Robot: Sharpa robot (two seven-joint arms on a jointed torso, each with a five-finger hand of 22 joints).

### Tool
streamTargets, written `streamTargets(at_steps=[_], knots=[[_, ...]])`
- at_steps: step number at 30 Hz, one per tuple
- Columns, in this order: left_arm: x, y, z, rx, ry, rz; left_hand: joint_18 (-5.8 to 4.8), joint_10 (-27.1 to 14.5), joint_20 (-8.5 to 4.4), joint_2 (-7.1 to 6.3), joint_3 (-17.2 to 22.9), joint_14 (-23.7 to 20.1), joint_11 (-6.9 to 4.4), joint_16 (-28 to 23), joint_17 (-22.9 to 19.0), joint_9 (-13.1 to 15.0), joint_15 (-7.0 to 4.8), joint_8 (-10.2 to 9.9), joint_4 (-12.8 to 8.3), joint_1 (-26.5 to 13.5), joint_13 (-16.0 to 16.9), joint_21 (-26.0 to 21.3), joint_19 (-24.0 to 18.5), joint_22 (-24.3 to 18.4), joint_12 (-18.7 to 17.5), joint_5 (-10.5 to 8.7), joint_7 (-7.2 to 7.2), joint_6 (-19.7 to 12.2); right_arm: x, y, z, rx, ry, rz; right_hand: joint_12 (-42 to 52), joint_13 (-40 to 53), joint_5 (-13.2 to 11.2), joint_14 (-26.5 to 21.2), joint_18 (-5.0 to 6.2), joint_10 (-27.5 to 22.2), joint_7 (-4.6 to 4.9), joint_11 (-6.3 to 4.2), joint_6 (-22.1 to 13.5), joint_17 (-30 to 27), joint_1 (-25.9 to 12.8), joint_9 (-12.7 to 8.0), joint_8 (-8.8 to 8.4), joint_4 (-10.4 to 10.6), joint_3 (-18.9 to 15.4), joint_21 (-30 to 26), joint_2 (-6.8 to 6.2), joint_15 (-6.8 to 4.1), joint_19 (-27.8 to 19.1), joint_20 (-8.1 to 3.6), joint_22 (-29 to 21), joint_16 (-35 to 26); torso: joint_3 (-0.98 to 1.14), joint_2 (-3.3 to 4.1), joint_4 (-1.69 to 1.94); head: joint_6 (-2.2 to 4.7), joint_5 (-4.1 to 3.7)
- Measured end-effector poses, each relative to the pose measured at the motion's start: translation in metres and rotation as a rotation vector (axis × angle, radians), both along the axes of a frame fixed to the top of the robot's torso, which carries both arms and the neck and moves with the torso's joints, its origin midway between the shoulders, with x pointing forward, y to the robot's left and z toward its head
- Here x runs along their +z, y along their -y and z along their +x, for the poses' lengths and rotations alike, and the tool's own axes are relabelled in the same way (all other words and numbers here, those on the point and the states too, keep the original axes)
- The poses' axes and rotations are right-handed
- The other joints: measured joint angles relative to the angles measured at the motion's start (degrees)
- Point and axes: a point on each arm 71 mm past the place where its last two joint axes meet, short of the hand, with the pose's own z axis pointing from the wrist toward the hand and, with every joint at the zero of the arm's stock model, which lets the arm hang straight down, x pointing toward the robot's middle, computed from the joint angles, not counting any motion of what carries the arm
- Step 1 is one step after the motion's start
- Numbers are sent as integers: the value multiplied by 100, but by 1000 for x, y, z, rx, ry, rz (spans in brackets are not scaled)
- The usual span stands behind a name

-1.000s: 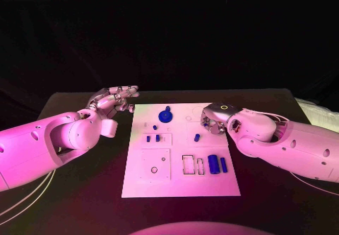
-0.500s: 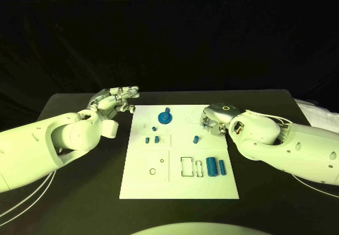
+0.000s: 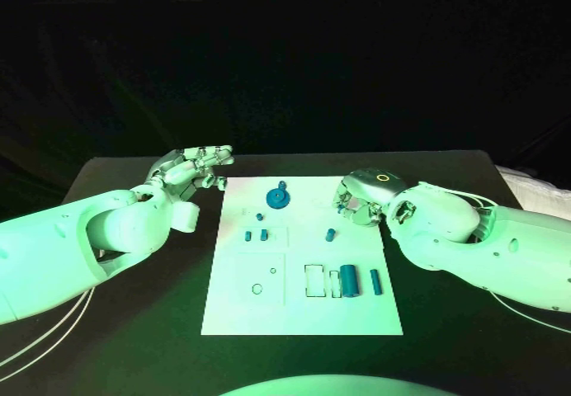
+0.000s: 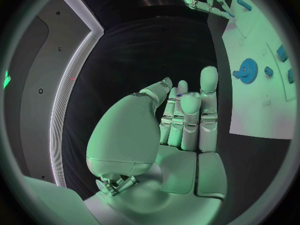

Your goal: Assemble the parts on the task board

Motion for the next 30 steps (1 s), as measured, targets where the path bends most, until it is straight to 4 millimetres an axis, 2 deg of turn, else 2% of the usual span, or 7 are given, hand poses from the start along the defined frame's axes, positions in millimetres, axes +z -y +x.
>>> streamTargets(at_steps=[7, 13, 19, 23, 30], knots=[[0, 0, 0, 2, 0, 1, 0, 0, 0, 0, 0, -7, 0, 0, -13, 0, -7, 0, 0, 0, 0, -34, 0, -8, 25, 0, 0, 0, 7, -27, -18, 79, -10, 60, -9, -6, 0, 0, 0, 0, 0, 0, 0, 0, 0, 6, -9, 0, 0, 0, 0, 0, 0, 0, 7, 0, -2, 4, 1, -6, 52], [0, 1, 0, 0, 0, 0, 0, 0, 0, 0, 0, -23, 0, 0, -14, 1, -20, -1, 0, 0, -1, -34, 0, -8, 32, 0, 0, 0, 4, -58, -35, 163, -37, 109, -22, -6, 47, 0, 0, 0, 0, 0, 0, 0, -8, 6, -10, -1, -1, 0, -8, 0, 0, 0, 6, 0, -8, 3, 2, -38, 156], [0, 3, -1, -6, -1, -2, 0, 0, 0, 0, 0, -24, 0, 0, -14, 1, -18, -1, 0, 0, -1, -34, 0, -8, 32, 0, 0, -1, -10, -86, -44, 226, -73, 141, -36, -13, 82, -13, 0, 0, 18, 0, -20, -10, -8, 6, -32, -1, -1, 0, -8, 13, -1, 0, -7, 0, -14, -2, 6, -109, 297], [0, 5, -2, -10, -1, -3, 0, 0, 0, 0, -16, -25, 0, 0, -24, 1, -18, -1, -16, 0, -1, -34, 0, -8, 32, 0, 0, 0, -20, -94, -45, 243, -92, 146, -37, -28, 112, -21, -1, 0, 18, 0, -20, -10, -9, 5, -33, -1, -1, 0, -9, 21, 0, 0, -14, 0, -14, -2, 16, -140, 344], [1, 7, -3, -17, -1, -6, 0, 0, 0, 0, -16, -25, 0, 0, -23, 1, -17, -1, -16, 0, 3, -34, 0, -8, 32, 0, -1, 0, -38, -105, -50, 267, -130, 151, -38, -29, 113, -21, 0, 0, 17, 0, -20, -10, -16, 10, -33, -2, -2, 0, -16, 21, -1, 0, -21, 0, -19, 4, 8, -200, 427]])
